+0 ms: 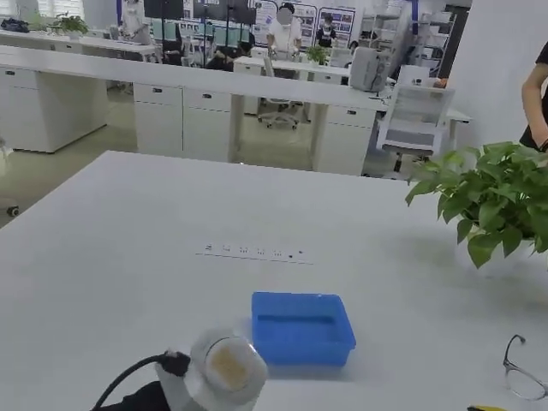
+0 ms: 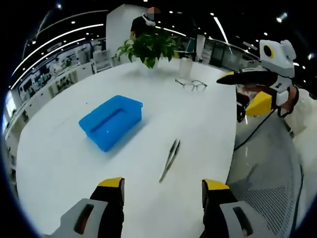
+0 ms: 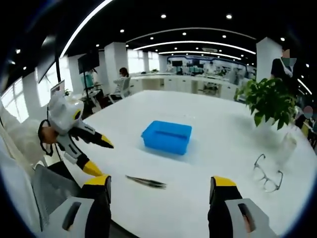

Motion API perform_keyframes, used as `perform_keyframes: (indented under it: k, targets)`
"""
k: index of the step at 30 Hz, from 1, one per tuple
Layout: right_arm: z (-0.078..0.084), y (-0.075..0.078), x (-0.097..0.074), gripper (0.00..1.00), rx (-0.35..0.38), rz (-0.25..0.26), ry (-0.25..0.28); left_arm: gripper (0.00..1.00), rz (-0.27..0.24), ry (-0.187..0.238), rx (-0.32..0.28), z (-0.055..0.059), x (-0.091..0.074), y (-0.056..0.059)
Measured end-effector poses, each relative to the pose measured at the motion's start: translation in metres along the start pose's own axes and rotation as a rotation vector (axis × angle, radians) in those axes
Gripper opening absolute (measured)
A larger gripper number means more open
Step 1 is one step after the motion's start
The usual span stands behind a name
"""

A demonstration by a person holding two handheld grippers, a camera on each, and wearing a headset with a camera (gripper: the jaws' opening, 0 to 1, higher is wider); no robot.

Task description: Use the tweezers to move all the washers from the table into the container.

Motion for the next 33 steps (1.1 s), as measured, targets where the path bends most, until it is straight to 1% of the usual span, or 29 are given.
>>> perform_keyframes:
  k: [3,4,6,8,10,12,15,16,18,19,20,22,23,26,28,29,30,33]
  targets:
    - [-0.003,0.002,-0.004,0.85,0.032,0.007,0.03,0.73,-0.03,0.054,-0.072,-0.002,-0.017,0.003]
    - [-0.004,0.002,-0.006,0.87,0.039,0.006,0.042,0.75,-0.039,0.055,-0.084,0.0,-0.022,0.004]
    - [-0.004,0.003,-0.009,0.89,0.047,0.013,0.049,0.81,-0.08,0.089,-0.127,0.005,-0.031,0.004]
    - [-0.002,0.002,-0.012,0.93,0.035,0.028,0.059,0.88,-0.095,0.078,-0.149,0.012,-0.038,0.006]
    - [0.001,0.002,-0.012,0.95,0.021,0.034,0.049,0.94,-0.116,0.095,-0.166,0.014,-0.044,0.007]
    - [0.004,0.003,-0.013,0.98,0.011,0.044,0.045,0.98,-0.139,0.115,-0.2,0.016,-0.052,0.007]
    - [0.009,0.005,-0.014,0.99,0.004,0.059,0.029,0.99,-0.18,0.134,-0.251,0.021,-0.061,0.003]
    - [0.009,0.005,-0.014,0.99,0.008,0.065,0.029,0.99,-0.194,0.133,-0.289,0.025,-0.066,0.002]
    - [0.009,0.006,-0.014,0.99,0.019,0.074,0.035,0.99,-0.192,0.147,-0.306,0.028,-0.072,0.002]
    - [0.01,0.005,-0.013,0.99,0.024,0.074,0.037,0.99,-0.199,0.154,-0.322,0.031,-0.076,0.002]
    - [0.01,0.005,-0.013,0.99,0.028,0.075,0.039,0.99,-0.203,0.155,-0.324,0.033,-0.078,0.001]
    - [0.012,0.003,-0.011,0.99,0.026,0.075,0.04,0.99,-0.226,0.148,-0.33,0.037,-0.084,-0.001]
    - [0.014,0.002,-0.01,0.99,0.024,0.074,0.034,0.99,-0.246,0.142,-0.332,0.04,-0.087,-0.004]
    - [0.019,0.002,-0.006,0.99,0.017,0.073,0.016,0.99,-0.273,0.133,-0.346,0.046,-0.091,-0.008]
    - [0.022,0.002,-0.004,0.99,0.005,0.074,-0.008,0.99,-0.28,0.135,-0.352,0.048,-0.094,-0.01]
    - [0.023,0.002,-0.004,0.99,0.001,0.076,-0.012,0.99,-0.284,0.138,-0.355,0.048,-0.095,-0.01]
    - [0.022,0.002,-0.004,0.99,-0.003,0.076,-0.01,0.99,-0.289,0.146,-0.356,0.047,-0.095,-0.012]
    - [0.017,0.004,-0.004,0.99,0.002,0.076,0.001,0.99,-0.286,0.134,-0.356,0.048,-0.093,-0.013]
Point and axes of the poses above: the centre of the closed fingertips' face, and the gripper's own axes: x roughly forward along the fingers, y roughly to its right, z roughly out of its underside, the point moved 2 cm from there along -x, roughly backward along the fingers, and after that the axes turned 1 degree about y, right-handed, at the moved point
